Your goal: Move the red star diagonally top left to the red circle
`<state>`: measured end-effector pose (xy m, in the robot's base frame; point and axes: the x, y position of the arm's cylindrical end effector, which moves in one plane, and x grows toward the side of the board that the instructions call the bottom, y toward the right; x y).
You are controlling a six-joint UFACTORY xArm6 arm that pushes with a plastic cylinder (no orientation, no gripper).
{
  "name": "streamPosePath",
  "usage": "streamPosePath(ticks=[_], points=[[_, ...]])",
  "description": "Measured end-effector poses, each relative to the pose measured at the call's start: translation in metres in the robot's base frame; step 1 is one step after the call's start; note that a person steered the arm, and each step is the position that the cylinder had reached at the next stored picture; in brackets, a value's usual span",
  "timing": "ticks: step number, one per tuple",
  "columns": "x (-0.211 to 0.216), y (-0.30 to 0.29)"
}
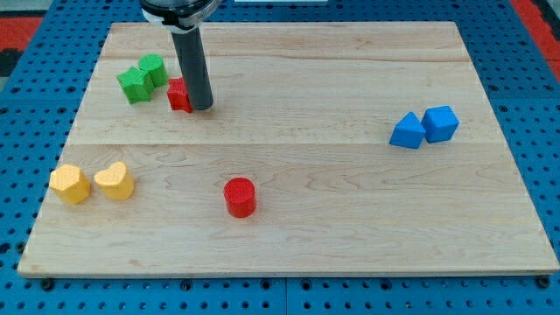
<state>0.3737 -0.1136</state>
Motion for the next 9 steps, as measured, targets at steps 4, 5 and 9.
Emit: streamPosePath(ticks=[4, 5, 9], points=[[-0.001, -0.027], [0.015, 0.088], [0.245, 0.167]])
